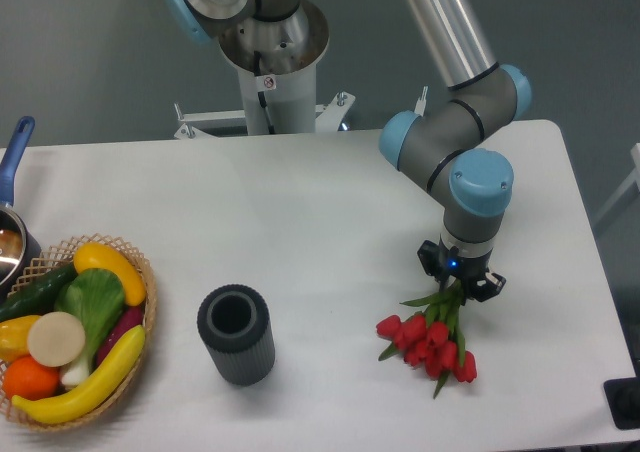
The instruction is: Pick up the flowers from the table
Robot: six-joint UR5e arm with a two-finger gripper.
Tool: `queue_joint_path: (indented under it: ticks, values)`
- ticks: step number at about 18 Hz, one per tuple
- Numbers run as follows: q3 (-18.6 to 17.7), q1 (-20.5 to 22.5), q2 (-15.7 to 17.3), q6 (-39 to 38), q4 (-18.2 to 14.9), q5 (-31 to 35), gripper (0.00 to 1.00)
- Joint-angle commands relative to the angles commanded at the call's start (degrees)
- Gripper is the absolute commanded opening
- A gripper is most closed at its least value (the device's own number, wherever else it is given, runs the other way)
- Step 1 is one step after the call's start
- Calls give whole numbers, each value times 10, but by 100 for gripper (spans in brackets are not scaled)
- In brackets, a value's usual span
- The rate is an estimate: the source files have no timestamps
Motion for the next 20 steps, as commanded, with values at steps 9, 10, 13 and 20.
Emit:
queue_joint_path:
  ticks: [9, 10, 13, 20]
  values:
    - [27, 17, 61, -12, -52, 1, 0]
    - [39, 18, 65, -12, -75, 0, 0]
    - [85, 18, 67, -11, -147, 1, 0]
    - [134, 18, 65, -7, -204, -2, 0]
